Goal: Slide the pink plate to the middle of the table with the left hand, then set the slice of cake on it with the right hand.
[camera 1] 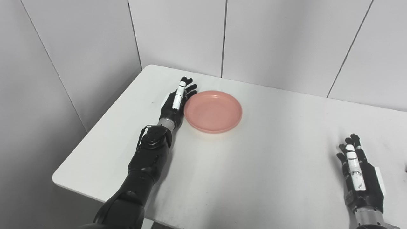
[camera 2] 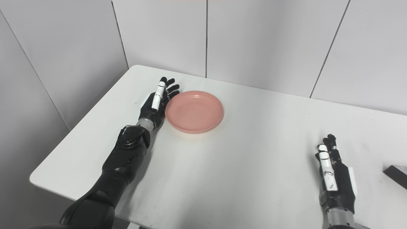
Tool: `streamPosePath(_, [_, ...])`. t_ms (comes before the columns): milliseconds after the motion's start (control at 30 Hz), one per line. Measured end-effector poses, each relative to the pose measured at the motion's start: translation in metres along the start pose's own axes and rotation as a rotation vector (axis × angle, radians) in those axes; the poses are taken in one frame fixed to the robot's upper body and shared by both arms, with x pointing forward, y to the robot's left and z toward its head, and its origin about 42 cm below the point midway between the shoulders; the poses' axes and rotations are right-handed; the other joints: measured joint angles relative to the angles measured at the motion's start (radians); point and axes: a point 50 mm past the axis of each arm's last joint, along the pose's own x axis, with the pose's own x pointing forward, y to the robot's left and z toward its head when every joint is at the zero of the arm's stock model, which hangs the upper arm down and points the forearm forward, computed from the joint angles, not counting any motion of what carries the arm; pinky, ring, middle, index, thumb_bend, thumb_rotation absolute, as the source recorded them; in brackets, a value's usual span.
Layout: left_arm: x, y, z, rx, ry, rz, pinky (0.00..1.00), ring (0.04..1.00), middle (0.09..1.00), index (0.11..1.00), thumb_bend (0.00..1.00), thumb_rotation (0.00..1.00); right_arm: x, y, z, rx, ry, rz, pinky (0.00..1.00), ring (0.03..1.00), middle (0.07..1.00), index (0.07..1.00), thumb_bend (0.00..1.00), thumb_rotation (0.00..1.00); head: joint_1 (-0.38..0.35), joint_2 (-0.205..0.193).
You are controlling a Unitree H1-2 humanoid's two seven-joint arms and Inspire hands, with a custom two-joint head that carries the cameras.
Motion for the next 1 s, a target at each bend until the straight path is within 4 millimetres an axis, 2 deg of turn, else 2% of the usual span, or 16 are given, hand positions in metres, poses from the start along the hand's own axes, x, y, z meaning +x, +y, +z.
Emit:
streamPosePath(200, [-0.006,-0.012,-0.001,-0.002,0.006,-0.054,0.89,0.907,0.899,0.89,0.7,1.0,-0.002,0.0,0.0,-0.001,0.001,0.001,1.0,0.954,0.97,0.974,0.56,0.78,-0.005,-0.002])
streamPosePath(367, [-0.009,-0.027,-0.002,-0.011,0.016,-0.097,0.89,0.908,0.899,0.89,0.7,1.0,-0.004,0.003,0.001,0.002,-0.004,-0.005,1.0,0.951,0.968,0.975,0.53,0.78,-0.017,-0.003])
streamPosePath(500, [-0.014,-0.037,0.0,-0.026,0.008,-0.126,0.9,0.914,0.902,0.899,0.69,1.0,-0.006,0.003,0.0,-0.002,-0.001,-0.002,0.98,0.95,0.971,0.977,0.54,0.8,-0.04,-0.002])
streamPosePath(667, [-0.018,-0.05,0.004,-0.026,0.009,-0.177,0.91,0.924,0.911,0.913,0.69,1.0,-0.009,0.006,0.002,-0.03,-0.005,-0.001,0.97,0.946,0.97,0.976,0.54,0.78,-0.067,0.005])
streamPosePath(800, [-0.022,-0.059,0.007,-0.035,0.004,-0.178,0.88,0.895,0.885,0.885,0.66,0.99,-0.012,0.007,0.001,-0.033,0.001,-0.002,0.96,0.937,0.961,0.968,0.53,0.79,-0.084,0.009])
streamPosePath(1000, [-0.036,-0.084,-0.001,-0.024,0.038,-0.233,0.96,0.963,0.939,0.939,0.68,1.0,-0.011,0.011,0.002,-0.04,0.008,0.001,0.95,0.943,0.967,0.977,0.53,0.8,-0.146,0.026])
